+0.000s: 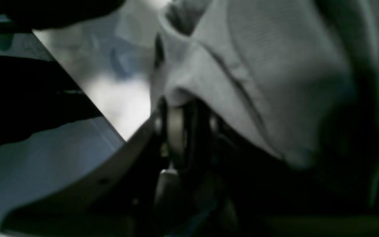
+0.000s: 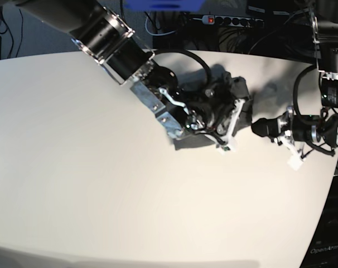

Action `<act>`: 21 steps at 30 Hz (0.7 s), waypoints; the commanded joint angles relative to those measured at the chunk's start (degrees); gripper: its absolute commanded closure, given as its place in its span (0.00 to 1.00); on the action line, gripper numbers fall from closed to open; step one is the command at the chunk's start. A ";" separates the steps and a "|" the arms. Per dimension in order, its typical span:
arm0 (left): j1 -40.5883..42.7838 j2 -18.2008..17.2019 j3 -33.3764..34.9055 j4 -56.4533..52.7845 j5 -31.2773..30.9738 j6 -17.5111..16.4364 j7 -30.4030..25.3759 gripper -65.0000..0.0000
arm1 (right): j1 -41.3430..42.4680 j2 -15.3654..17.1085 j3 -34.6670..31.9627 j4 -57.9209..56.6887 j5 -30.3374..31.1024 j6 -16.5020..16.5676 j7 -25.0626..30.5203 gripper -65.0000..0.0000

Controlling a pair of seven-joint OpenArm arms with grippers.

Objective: Fold the T-shirt properly

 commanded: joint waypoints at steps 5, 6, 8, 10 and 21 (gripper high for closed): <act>-1.19 -1.02 -0.35 0.96 -1.17 -0.01 -0.18 0.97 | 1.26 -0.75 0.09 0.83 0.85 0.14 1.17 0.63; -1.19 -1.02 -0.35 0.96 -1.17 -0.01 -0.18 0.97 | 1.26 -0.75 0.09 0.83 0.85 0.22 1.17 0.59; -1.19 -1.02 -0.35 0.87 -1.17 -0.01 -0.18 0.97 | 1.26 -0.75 0.09 0.83 0.85 1.63 1.17 0.52; -1.19 -1.02 -0.35 0.87 -1.17 -0.01 -0.18 0.97 | 1.26 -0.75 0.09 0.83 0.85 5.67 1.17 0.46; -2.25 -1.02 -0.35 0.61 -1.17 -0.01 -0.18 0.97 | 1.43 -0.75 0.18 1.27 0.94 19.92 0.47 0.26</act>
